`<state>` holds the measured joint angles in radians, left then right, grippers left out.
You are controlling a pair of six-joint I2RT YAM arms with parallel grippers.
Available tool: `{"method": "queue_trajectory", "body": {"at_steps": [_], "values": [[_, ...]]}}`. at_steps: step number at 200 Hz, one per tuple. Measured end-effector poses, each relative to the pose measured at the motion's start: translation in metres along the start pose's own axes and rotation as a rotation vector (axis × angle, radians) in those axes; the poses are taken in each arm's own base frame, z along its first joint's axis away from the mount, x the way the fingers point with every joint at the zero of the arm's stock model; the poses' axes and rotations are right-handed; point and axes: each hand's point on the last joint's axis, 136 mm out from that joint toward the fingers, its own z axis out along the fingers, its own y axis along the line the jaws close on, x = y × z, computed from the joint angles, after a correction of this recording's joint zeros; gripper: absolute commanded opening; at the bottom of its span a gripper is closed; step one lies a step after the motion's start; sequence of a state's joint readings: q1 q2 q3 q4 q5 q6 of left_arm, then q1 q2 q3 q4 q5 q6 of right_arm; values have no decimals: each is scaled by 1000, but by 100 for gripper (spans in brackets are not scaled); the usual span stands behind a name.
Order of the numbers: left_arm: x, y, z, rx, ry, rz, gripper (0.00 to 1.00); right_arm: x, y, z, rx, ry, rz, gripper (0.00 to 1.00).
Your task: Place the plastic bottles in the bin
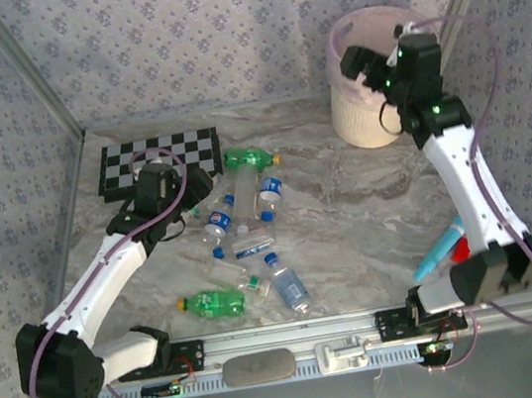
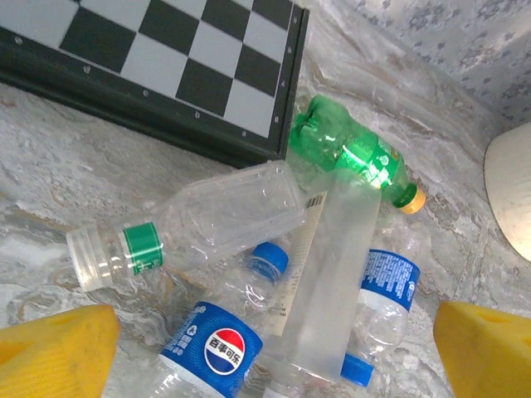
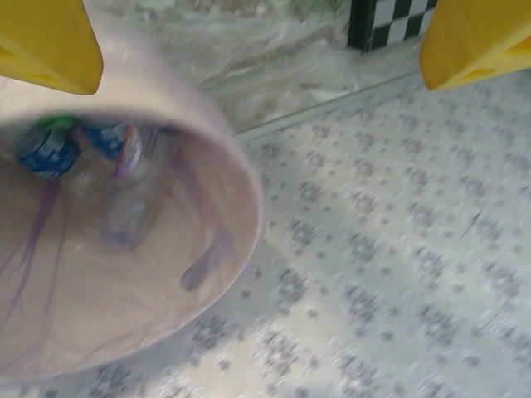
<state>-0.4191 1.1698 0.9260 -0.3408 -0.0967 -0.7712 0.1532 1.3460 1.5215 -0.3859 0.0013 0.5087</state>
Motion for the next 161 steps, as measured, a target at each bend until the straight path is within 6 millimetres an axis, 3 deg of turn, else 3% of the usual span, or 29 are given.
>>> {"method": "queue_trajectory", "body": {"at_steps": [25, 80, 161], "values": [[2, 2, -5, 10, -4, 15, 95, 61, 15, -22, -53, 101, -22, 100], [34, 28, 1, -17, 49, 34, 98, 210, 30, -50, -123, 392, -78, 100], [33, 34, -6, -28, 25, 46, 100, 345, 54, -61, -194, 756, -277, 100]]}}
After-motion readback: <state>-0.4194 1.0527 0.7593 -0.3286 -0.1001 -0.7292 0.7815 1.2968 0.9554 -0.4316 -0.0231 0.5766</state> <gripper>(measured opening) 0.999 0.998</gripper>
